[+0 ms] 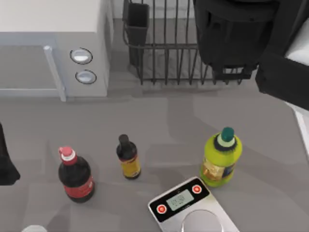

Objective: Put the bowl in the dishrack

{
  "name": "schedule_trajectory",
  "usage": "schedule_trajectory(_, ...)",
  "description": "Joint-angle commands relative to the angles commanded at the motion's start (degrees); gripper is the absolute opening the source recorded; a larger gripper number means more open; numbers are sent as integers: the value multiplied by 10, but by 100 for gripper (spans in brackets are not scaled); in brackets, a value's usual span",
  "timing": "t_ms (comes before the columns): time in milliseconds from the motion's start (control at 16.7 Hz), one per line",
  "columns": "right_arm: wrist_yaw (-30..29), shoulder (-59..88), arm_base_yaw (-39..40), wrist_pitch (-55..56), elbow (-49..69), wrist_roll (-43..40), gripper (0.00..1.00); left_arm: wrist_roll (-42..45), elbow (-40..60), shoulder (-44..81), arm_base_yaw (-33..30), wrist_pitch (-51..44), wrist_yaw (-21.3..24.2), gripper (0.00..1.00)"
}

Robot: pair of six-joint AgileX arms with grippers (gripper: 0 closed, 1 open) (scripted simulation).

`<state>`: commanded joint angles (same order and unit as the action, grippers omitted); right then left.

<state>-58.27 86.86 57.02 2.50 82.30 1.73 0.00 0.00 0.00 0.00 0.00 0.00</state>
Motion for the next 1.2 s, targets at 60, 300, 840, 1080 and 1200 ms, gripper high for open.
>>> schedule_trajectory(60,14,24,-13,25,-2,-1,0,0,0,0,0,0,0,100)
schedule_trajectory(300,86,142,-86,176,-20,-1,0,0,0,0,0,0,0,100)
schedule_trajectory(840,202,303,-208,376,-59,-7,0,0,0,0,0,0,0,100)
schedule_trajectory(1080,202,303,-208,376,-59,-7,8,0,0,0,0,0,0,100)
schedule_trajectory(1200,202,303,-208,376,-59,-7,23,0,0,0,0,0,0,100)
